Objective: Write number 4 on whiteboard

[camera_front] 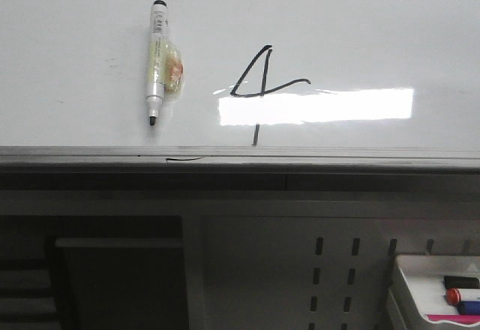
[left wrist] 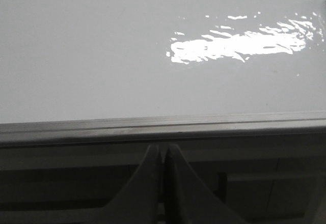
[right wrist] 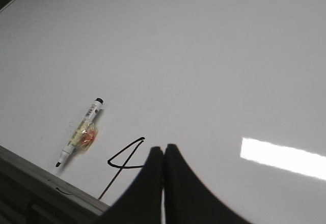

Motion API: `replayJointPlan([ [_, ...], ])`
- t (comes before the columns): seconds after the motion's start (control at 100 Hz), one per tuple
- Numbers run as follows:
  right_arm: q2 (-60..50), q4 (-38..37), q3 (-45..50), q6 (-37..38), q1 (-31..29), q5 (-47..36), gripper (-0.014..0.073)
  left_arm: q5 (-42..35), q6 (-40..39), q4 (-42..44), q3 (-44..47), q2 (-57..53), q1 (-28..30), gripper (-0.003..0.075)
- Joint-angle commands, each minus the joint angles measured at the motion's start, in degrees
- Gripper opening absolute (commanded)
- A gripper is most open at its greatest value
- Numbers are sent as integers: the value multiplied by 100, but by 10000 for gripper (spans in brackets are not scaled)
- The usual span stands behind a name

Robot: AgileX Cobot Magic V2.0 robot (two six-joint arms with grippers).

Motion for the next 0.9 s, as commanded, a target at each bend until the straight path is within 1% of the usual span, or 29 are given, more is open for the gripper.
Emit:
replayJointPlan([
  [0.0,63,1,-158,-5,-21,-365,-66,-107,-97,24,187,-134,24,-20],
  [0.09,63,1,-158,-5,-21,-365,-66,300,-97,4,198,-134,24,-20],
  [0.89,63,1,-158,-5,-21,-365,-66,252,-97,0,198,-134,24,-20],
])
